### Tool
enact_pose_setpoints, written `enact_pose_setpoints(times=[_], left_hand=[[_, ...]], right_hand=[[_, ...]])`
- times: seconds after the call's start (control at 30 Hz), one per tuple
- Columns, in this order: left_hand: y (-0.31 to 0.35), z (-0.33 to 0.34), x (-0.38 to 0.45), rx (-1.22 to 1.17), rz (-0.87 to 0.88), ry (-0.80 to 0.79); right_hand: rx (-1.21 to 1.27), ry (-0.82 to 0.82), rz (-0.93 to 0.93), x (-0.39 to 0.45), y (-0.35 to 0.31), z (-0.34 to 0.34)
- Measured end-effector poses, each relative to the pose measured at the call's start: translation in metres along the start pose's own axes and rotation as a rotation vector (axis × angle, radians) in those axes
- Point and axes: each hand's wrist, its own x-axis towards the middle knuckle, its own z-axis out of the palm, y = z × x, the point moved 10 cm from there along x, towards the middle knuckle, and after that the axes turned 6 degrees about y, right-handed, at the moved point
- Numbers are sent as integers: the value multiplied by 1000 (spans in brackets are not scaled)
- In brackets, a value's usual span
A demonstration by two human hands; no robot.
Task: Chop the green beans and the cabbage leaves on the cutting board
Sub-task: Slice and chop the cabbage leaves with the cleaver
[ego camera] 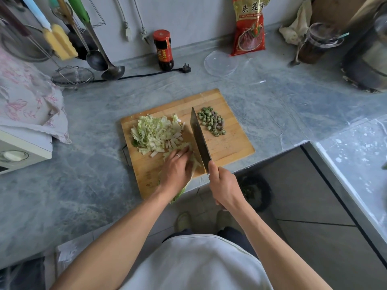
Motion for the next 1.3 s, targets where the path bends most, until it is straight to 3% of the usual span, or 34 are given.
enact_pose_setpoints(times=[0.6,0.8,1.07,1.3], left_hand=[[10,13,4,-85,182,-96],[2,8,5,-132,111,-107],[4,18,2,88,141,-156],[19,6,2,98,195,-48]], right_hand=[[-58,23,-51,1,-7,-27],[23,-13,-10,-28,10,-15],[-13,51,-83,-35,1,-17],[-33,61,-43,-33,11,-3]])
